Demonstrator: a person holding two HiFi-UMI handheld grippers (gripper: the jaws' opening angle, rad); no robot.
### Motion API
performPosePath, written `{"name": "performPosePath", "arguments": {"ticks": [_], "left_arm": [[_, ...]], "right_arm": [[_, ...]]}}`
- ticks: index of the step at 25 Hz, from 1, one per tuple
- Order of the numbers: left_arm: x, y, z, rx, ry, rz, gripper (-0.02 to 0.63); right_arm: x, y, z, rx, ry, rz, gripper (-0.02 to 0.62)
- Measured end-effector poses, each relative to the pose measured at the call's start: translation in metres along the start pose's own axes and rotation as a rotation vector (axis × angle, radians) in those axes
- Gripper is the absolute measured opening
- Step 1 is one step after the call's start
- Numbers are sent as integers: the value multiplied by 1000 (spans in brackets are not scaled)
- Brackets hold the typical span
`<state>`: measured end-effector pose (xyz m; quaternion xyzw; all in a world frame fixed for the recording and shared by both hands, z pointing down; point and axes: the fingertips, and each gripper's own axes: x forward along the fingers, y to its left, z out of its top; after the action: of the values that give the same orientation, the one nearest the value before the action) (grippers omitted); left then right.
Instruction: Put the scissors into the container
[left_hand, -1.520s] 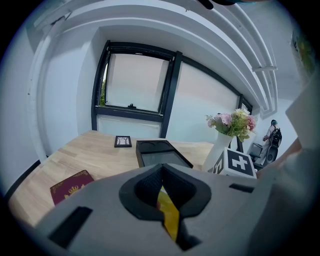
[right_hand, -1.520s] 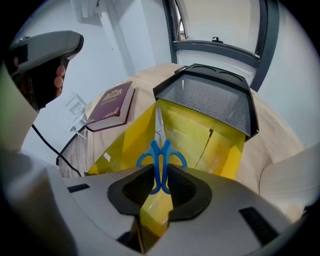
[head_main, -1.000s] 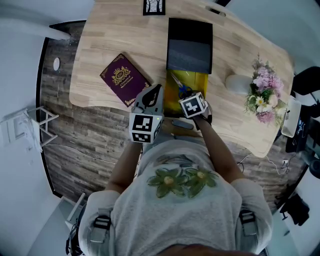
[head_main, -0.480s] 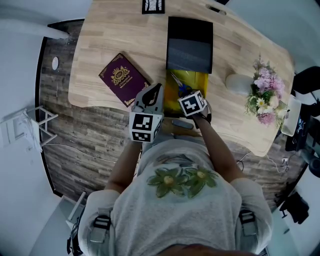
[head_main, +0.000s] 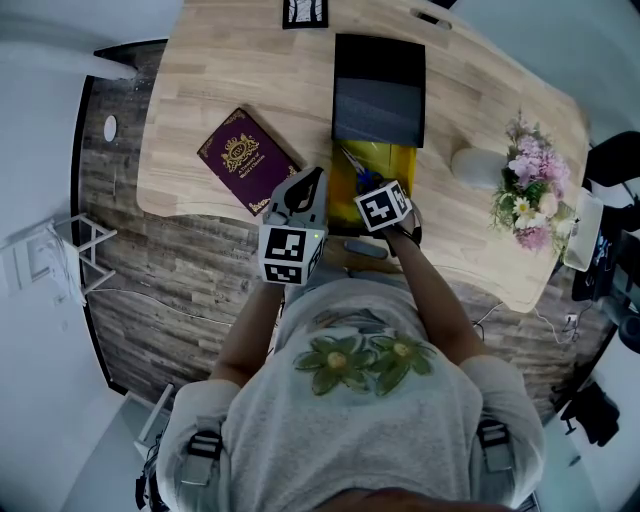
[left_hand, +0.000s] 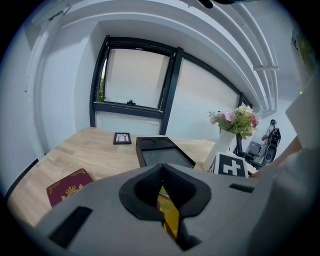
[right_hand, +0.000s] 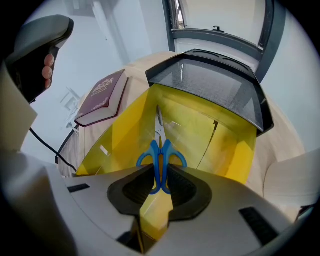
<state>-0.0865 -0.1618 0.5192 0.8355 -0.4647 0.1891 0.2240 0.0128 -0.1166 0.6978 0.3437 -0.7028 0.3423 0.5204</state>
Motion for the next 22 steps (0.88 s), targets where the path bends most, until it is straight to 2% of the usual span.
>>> {"name": "performPosePath", "arguments": {"ticks": [22], "left_arm": [[-2,-1,1,7,-5,-3,7]], "right_arm": [[1,2,-1,-40,13,-5,92]]}}
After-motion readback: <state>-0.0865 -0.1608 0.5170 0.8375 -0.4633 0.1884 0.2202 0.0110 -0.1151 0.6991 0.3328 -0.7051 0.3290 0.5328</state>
